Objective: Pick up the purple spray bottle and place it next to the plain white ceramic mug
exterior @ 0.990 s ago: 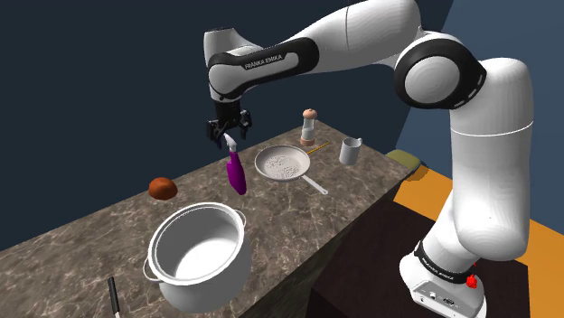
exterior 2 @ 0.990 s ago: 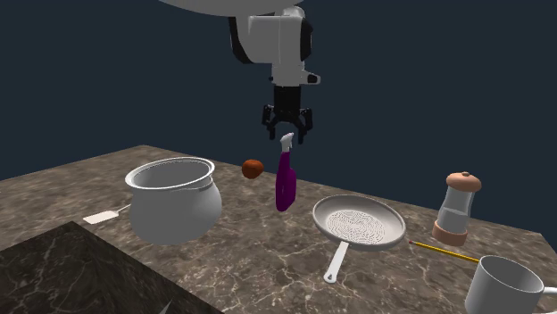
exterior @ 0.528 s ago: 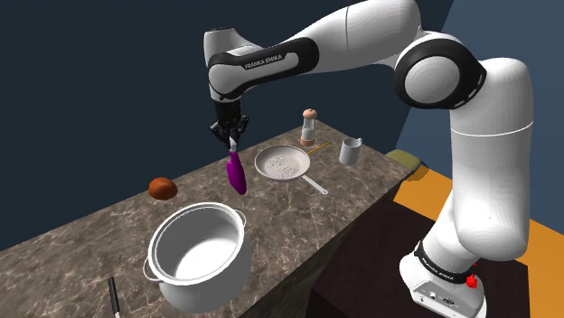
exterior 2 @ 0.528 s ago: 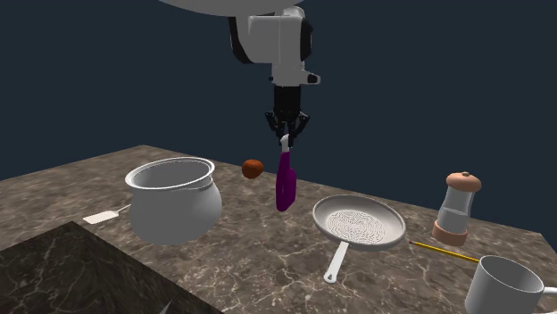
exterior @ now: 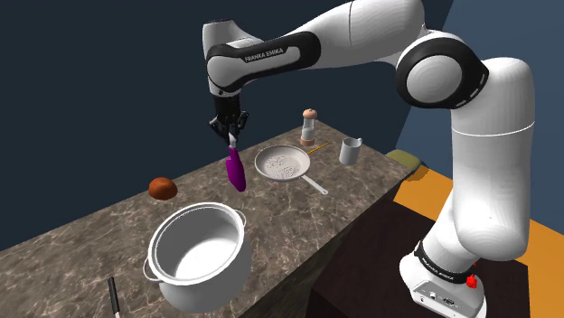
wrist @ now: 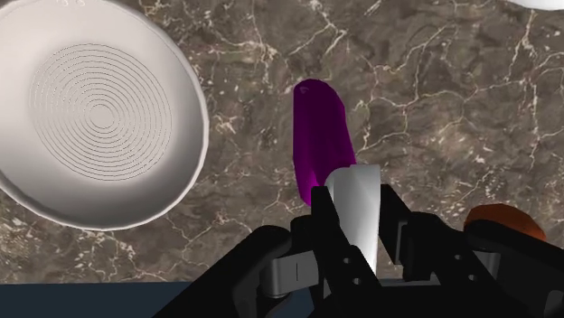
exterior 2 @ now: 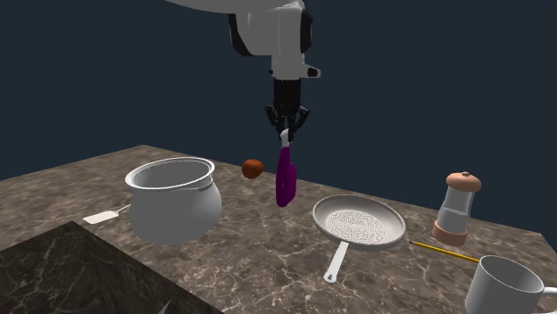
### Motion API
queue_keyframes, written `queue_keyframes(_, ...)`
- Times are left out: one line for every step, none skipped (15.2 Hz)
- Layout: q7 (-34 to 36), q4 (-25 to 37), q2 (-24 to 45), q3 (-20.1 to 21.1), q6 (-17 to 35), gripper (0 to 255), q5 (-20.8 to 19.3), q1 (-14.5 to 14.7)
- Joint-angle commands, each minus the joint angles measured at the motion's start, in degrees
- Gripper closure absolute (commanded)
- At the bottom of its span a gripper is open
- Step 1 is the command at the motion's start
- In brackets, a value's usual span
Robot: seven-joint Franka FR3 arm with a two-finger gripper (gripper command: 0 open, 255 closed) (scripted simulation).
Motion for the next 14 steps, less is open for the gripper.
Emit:
queue_keyframes(0.0,1.3,-0.1,0.0,-1.4,255,0.0,0.0)
queue_keyframes(-0.1,2.0,-0.1,0.0,-2.1,255,0.0,0.0)
queue_keyframes(-0.1,2.7,-0.2,0.0,-2.9,255,0.0,0.0)
queue_keyframes(-0.1,3.4,-0.2,0.0,-3.6,255,0.0,0.0)
queue_keyframes(-0.1,4.1,-0.2,0.0,-4.4,255,0.1,0.1)
queue_keyframes(-0.1,4.9,-0.2,0.1,-5.1,255,0.1,0.1)
queue_keyframes(-0.1,5.7,-0.2,0.1,-5.9,255,0.1,0.1)
queue_keyframes(-0.1,6.5,-0.2,0.1,-6.7,255,0.1,0.1)
queue_keyframes(-0.1,7.3,-0.2,0.1,-7.5,255,0.1,0.2)
queue_keyframes(-0.1,8.2,-0.1,0.1,-8.3,255,0.1,0.2)
queue_keyframes(-0.1,9.1,0.0,0.1,-9.1,255,0.0,0.2)
queue_keyframes(0.0,10.0,0.1,0.1,-9.9,255,0.0,0.3)
queue_keyframes(0.0,11.0,0.2,0.1,-10.8,255,0.0,0.3)
queue_keyframes(0.0,12.0,0.3,0.1,-11.6,255,0.0,0.3)
